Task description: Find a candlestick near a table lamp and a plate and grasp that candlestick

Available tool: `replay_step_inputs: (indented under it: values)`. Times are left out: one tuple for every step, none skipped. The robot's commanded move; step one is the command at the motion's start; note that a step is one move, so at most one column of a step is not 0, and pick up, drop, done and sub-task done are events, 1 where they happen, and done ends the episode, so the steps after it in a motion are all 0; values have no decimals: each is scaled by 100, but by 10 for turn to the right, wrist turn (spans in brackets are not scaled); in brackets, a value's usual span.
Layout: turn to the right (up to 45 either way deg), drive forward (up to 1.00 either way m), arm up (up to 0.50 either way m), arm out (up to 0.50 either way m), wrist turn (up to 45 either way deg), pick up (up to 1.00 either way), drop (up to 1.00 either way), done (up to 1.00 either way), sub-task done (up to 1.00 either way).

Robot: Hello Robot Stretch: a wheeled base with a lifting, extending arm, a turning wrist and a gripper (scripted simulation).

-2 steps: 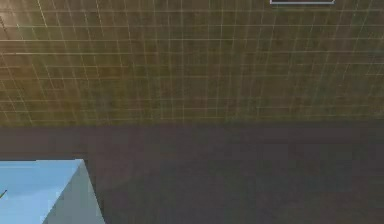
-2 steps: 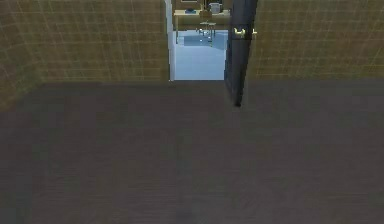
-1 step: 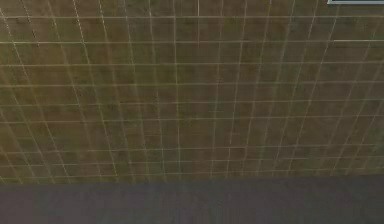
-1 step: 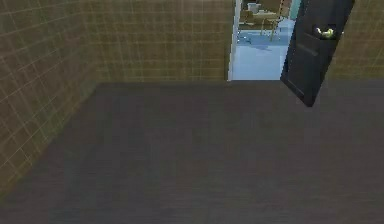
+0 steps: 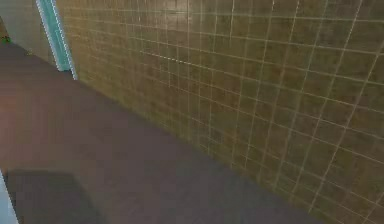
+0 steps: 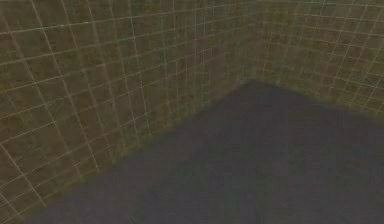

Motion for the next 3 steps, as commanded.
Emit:
replay_step_inputs:
  values:
    - [0, 50, 0, 0, 0, 0, 0, 0, 0]
    - [-450, 0, 0, 0, 0, 0, 0, 0, 0]
    - [0, 100, 0, 0, 0, 0, 0, 0, 0]
